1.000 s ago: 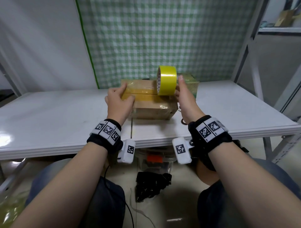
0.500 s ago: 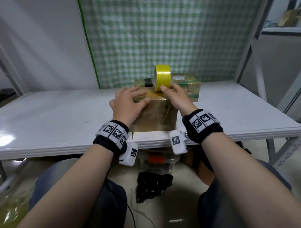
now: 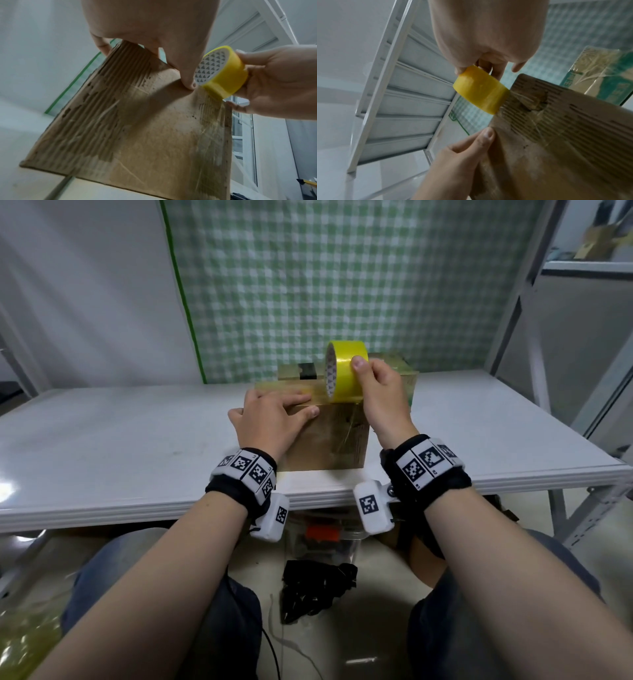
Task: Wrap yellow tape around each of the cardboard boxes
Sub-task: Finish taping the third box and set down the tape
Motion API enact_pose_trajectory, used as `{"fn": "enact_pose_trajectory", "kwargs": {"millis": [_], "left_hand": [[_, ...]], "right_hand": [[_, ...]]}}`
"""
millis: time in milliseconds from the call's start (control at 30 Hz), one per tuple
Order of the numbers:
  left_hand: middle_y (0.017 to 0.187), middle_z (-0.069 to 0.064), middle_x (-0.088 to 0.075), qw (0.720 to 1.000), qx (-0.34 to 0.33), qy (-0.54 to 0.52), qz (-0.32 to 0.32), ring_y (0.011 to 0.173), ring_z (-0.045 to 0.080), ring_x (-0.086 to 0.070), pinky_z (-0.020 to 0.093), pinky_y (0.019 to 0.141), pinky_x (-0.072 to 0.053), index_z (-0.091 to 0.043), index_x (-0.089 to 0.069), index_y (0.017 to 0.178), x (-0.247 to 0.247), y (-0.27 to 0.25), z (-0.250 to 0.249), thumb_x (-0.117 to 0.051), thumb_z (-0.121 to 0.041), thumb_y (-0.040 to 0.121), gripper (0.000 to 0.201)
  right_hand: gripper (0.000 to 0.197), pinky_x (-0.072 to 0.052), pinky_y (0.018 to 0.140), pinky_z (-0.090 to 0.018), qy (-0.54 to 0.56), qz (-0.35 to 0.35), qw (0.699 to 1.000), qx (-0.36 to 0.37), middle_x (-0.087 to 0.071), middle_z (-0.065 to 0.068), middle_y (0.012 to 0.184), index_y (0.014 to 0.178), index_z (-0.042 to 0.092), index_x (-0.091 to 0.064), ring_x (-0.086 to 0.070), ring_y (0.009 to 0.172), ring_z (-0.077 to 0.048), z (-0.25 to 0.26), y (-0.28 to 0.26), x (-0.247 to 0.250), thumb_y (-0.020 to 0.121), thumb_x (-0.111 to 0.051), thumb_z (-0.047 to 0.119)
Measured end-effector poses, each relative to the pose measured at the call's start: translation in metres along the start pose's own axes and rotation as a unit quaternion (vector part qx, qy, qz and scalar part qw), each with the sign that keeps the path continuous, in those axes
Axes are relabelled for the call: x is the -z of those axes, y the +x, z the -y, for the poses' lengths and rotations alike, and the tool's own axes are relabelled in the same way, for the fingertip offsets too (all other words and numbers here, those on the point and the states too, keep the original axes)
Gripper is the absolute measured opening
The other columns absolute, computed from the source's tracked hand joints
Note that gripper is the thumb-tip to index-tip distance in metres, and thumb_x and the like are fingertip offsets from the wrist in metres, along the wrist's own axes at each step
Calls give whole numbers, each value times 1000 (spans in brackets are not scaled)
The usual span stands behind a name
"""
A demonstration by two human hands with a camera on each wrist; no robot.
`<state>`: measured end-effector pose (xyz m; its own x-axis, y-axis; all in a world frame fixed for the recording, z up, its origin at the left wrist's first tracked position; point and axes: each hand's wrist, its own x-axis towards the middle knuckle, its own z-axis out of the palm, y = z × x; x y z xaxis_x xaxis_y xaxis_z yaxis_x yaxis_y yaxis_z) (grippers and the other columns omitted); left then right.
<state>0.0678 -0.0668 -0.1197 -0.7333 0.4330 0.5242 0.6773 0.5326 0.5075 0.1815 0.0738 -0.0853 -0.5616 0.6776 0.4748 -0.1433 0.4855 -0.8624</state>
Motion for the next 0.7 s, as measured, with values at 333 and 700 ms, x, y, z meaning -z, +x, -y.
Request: {"fn": "enact_pose_trajectory", "kwargs": {"millis": [333, 700], "left_hand": [[119, -31, -67, 1000, 4, -2, -7, 127, 11, -40, 41, 92, -26, -52, -72, 109, -7, 5, 1, -63, -72, 82, 35], [118, -29, -68, 1000, 16, 10, -15, 126, 11, -43, 43, 92, -30, -52, -73, 109, -12, 15, 4, -62, -72, 82, 35]], "right_hand": [[50, -42, 69, -30, 38, 26, 999, -25, -69, -17, 85, 93, 1, -71, -55, 76, -11, -2, -11, -2, 98, -58, 49], [55, -36, 59, -28, 72, -61, 992, -81, -48, -3, 61, 68, 0, -60, -44, 56, -14, 10, -11, 11, 98, -61, 46]]}}
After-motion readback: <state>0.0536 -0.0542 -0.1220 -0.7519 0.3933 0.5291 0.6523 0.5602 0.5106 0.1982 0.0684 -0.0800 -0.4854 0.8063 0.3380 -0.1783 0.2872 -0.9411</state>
